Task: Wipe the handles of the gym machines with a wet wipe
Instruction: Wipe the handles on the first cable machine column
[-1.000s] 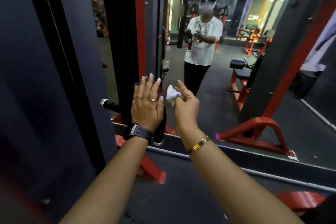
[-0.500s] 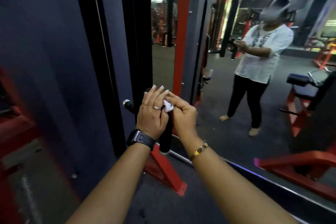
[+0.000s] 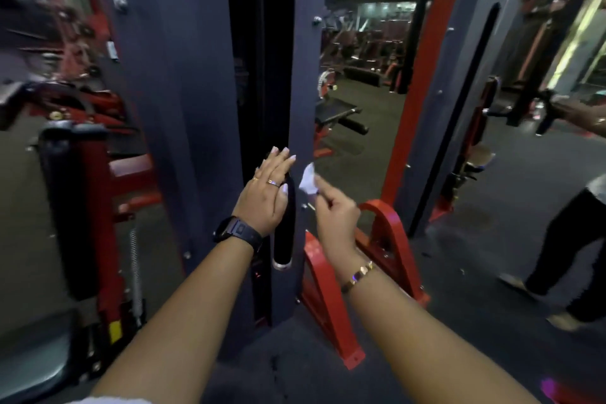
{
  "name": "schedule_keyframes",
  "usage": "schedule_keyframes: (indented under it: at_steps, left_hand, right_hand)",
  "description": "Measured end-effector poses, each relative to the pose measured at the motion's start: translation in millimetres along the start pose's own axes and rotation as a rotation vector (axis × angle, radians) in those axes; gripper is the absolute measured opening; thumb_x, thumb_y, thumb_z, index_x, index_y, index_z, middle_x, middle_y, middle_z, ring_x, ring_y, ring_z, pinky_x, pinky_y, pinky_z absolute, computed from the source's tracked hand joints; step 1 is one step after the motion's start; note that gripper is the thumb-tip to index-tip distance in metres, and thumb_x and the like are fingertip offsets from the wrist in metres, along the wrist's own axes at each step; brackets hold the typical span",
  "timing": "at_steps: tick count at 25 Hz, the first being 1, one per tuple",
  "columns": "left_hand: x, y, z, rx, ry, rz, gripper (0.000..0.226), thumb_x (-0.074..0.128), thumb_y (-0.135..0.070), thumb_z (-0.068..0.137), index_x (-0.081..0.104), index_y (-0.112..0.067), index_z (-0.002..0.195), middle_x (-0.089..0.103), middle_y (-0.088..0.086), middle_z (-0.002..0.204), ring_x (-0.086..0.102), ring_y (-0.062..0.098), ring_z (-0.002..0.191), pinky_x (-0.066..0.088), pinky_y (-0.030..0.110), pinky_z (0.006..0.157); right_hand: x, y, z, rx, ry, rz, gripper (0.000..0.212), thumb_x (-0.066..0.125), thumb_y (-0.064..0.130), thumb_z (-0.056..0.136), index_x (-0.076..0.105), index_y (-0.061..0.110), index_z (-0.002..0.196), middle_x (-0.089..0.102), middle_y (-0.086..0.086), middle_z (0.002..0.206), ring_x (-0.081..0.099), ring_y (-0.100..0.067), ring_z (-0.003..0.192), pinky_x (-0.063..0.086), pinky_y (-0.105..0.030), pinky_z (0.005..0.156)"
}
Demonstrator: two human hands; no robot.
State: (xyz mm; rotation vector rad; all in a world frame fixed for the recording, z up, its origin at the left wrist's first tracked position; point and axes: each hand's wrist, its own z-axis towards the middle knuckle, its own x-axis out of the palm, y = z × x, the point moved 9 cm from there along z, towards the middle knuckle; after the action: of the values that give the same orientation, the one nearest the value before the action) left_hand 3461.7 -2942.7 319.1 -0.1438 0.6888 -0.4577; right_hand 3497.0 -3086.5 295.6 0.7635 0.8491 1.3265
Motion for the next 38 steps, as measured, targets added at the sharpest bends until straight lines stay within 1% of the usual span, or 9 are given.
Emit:
schedule_keyframes:
  at_steps: [5, 8, 11, 16, 22, 25, 31, 35, 38]
  left_hand:
    - [5.1, 2.6, -1.8, -0.038, -0.018, -0.031, 0.057, 0.026, -0.033, 0.100, 0.032, 0.001, 0.145, 0.027, 0.014, 0.153, 0.017, 0.023, 0.145, 0.017, 0.042, 0.118]
    - [4.2, 4.8, -0.1, 0.015, -0.001, 0.024, 0.062, 0.020, -0.041, 0.102, 0.032, 0.002, 0.143, 0.032, 0.015, 0.151, 0.021, 0.026, 0.145, 0.015, 0.039, 0.119]
    - [0.4, -3.6, 0.7, 0.027, -0.003, 0.109, 0.055, 0.028, -0.028, 0.098, 0.030, 0.001, 0.145, 0.032, 0.014, 0.152, 0.021, 0.024, 0.145, 0.015, 0.039, 0.119]
    - [7.4, -19.1, 12.3, -0.286, 0.001, 0.392, 0.070, 0.019, -0.027, 0.082, 0.014, -0.008, 0.150, 0.008, 0.005, 0.157, 0.000, 0.015, 0.145, 0.001, 0.033, 0.118]
    - [5.6, -29.1, 0.1, -0.357, -0.203, 0.693, 0.054, 0.035, -0.015, 0.085, 0.048, 0.006, 0.133, 0.052, 0.020, 0.137, 0.045, 0.036, 0.130, 0.033, 0.049, 0.108]
    - [6.7, -30.8, -3.2, -0.322, -0.133, 0.844, 0.049, 0.036, -0.012, 0.088, 0.051, 0.006, 0.131, 0.053, 0.021, 0.135, 0.048, 0.037, 0.128, 0.040, 0.049, 0.105]
    - [-6.0, -27.8, -11.1, -0.374, 0.074, 0.868, 0.057, 0.036, -0.018, 0.089, 0.037, 0.005, 0.141, 0.038, 0.021, 0.147, 0.034, 0.030, 0.138, 0.023, 0.037, 0.115]
    - [-14.6, -25.6, -15.2, -0.348, 0.244, 0.971, 0.061, 0.036, -0.020, 0.089, 0.028, 0.004, 0.145, 0.032, 0.020, 0.151, 0.027, 0.029, 0.141, 0.020, 0.039, 0.115]
    - [-15.6, -24.0, -14.2, -0.351, 0.320, 0.985, 0.063, 0.035, -0.020, 0.089, 0.022, 0.001, 0.147, 0.027, 0.017, 0.154, 0.022, 0.027, 0.143, 0.020, 0.041, 0.116]
  right_hand:
    - [33.4, 19.4, 11.7, -0.093, 0.208, 0.027, 0.040, 0.055, -0.006, 0.083, 0.070, 0.014, 0.113, 0.068, 0.002, 0.115, 0.053, 0.010, 0.105, 0.038, -0.003, 0.092]
    - [12.2, 4.0, 11.3, -0.137, 0.085, 0.034, 0.034, 0.056, -0.010, 0.076, 0.076, 0.010, 0.095, 0.071, 0.006, 0.096, 0.058, 0.009, 0.092, 0.045, -0.008, 0.085]
    - [11.1, -2.7, 51.1, -0.054, 0.045, 0.061, 0.033, 0.055, -0.008, 0.079, 0.075, 0.009, 0.099, 0.071, 0.001, 0.097, 0.056, 0.007, 0.087, 0.039, 0.001, 0.078]
    - [54.4, 2.4, 60.3, -0.224, 0.323, 0.111, 0.023, 0.058, 0.007, 0.087, 0.072, 0.008, 0.105, 0.066, 0.002, 0.103, 0.057, 0.003, 0.090, 0.042, -0.006, 0.081]
    - [53.8, 3.9, 47.5, -0.497, 0.372, 0.197, 0.023, 0.057, -0.002, 0.085, 0.068, -0.002, 0.105, 0.059, -0.005, 0.099, 0.054, -0.006, 0.092, 0.041, -0.008, 0.084]
    - [51.5, -2.3, 45.8, -0.658, 0.386, 0.195, 0.028, 0.055, -0.001, 0.084, 0.067, -0.004, 0.109, 0.062, -0.016, 0.102, 0.054, -0.015, 0.098, 0.041, -0.014, 0.095]
    - [74.3, 3.9, 49.0, -0.379, 0.482, 0.413, 0.027, 0.058, -0.006, 0.083, 0.070, 0.000, 0.107, 0.063, -0.011, 0.101, 0.054, -0.001, 0.096, 0.039, -0.004, 0.089]
    - [54.9, 4.3, 28.1, -0.531, 0.543, 0.552, 0.025, 0.056, 0.001, 0.084, 0.071, -0.002, 0.103, 0.064, -0.009, 0.099, 0.054, -0.002, 0.098, 0.042, -0.009, 0.091]
    - [79.4, 2.1, 63.5, -0.397, 0.499, 0.502, 0.032, 0.057, -0.011, 0.079, 0.070, 0.000, 0.106, 0.062, -0.013, 0.102, 0.052, -0.004, 0.095, 0.039, -0.005, 0.089]
